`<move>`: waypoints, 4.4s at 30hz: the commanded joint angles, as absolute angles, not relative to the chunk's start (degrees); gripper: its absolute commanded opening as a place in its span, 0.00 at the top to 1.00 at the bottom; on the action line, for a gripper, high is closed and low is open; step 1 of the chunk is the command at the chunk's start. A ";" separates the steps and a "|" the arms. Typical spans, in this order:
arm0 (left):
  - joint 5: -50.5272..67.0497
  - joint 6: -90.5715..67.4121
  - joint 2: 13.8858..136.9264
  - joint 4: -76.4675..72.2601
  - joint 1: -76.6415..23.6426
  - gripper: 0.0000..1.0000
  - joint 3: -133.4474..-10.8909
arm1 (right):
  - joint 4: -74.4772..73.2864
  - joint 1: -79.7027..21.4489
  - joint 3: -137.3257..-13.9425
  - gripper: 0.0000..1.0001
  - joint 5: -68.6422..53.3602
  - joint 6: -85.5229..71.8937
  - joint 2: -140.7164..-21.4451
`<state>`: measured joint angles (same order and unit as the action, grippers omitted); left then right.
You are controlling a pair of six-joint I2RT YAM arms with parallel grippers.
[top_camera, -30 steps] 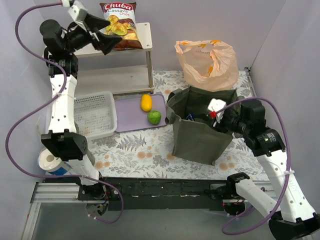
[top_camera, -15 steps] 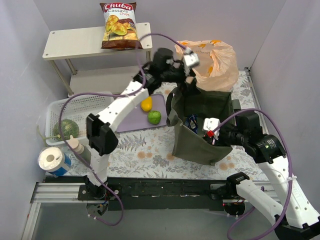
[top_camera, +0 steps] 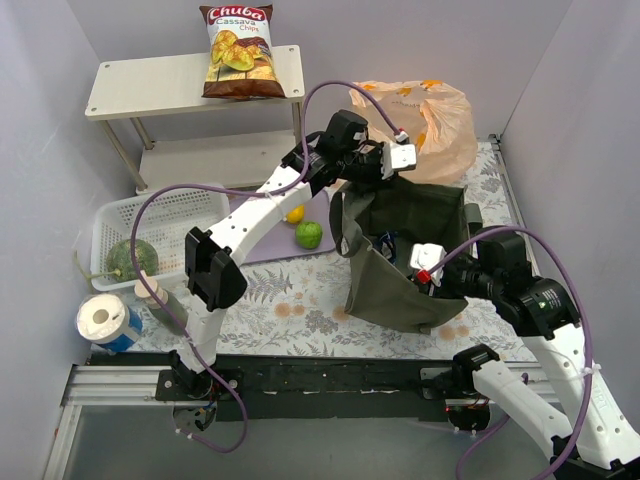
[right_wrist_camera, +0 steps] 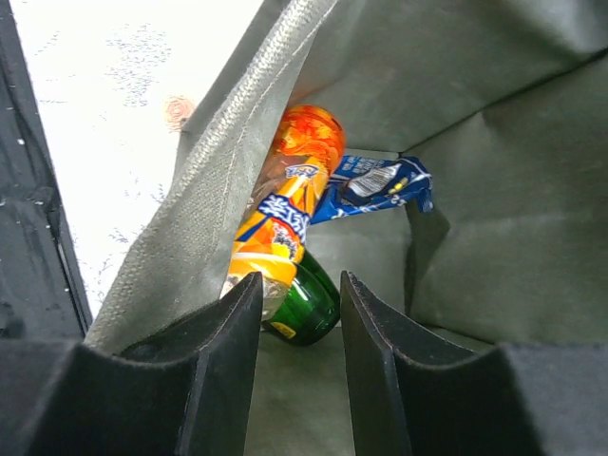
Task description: Untie the knot of the grocery bags and take out the mixed food
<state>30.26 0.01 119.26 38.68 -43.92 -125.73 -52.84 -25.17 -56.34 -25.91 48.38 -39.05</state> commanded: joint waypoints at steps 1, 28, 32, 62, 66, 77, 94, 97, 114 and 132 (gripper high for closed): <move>35.33 0.63 115.58 45.54 -44.12 1.00 -126.91 | -53.09 -25.58 -55.37 0.54 -24.97 49.21 -39.11; 30.50 -12.14 80.68 -28.39 -56.42 1.00 -83.41 | -47.03 -25.58 -48.33 0.54 -4.65 61.73 -27.07; 27.00 -11.59 81.74 -27.34 -57.39 1.00 -83.58 | -43.51 -25.49 -55.01 0.52 -12.29 53.54 -31.98; -0.09 -31.55 90.26 -10.64 -54.32 1.00 -88.15 | -18.64 -25.40 -46.32 0.23 -8.09 -3.33 -67.39; 2.55 -33.13 90.97 -9.84 -52.65 1.00 -88.16 | -15.21 -25.14 -46.41 0.78 -10.43 -0.19 -67.68; 7.73 -36.65 93.95 -15.55 -48.08 1.00 -86.31 | -39.52 -25.14 -64.66 0.99 -18.20 23.72 -47.91; 12.92 -29.89 97.48 -1.15 -39.47 0.05 -99.41 | -7.58 -24.08 -89.02 0.99 4.04 8.54 -65.21; 16.67 -27.43 93.35 -0.61 -38.58 0.02 -96.17 | -5.72 -23.20 -92.72 0.99 6.06 4.49 -68.11; 17.05 -8.89 88.94 -26.99 -43.50 0.02 -84.63 | -11.43 -21.01 -104.51 0.99 6.94 -3.33 -75.24; 16.61 -7.72 92.55 -24.08 -45.62 0.76 -88.59 | -7.65 -20.92 -90.88 0.99 -10.37 -12.66 -69.79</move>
<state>15.97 -5.98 94.89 -24.16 -45.52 -87.92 -14.52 -21.02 -90.63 -7.09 -12.67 -72.29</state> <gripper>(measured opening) 0.351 0.031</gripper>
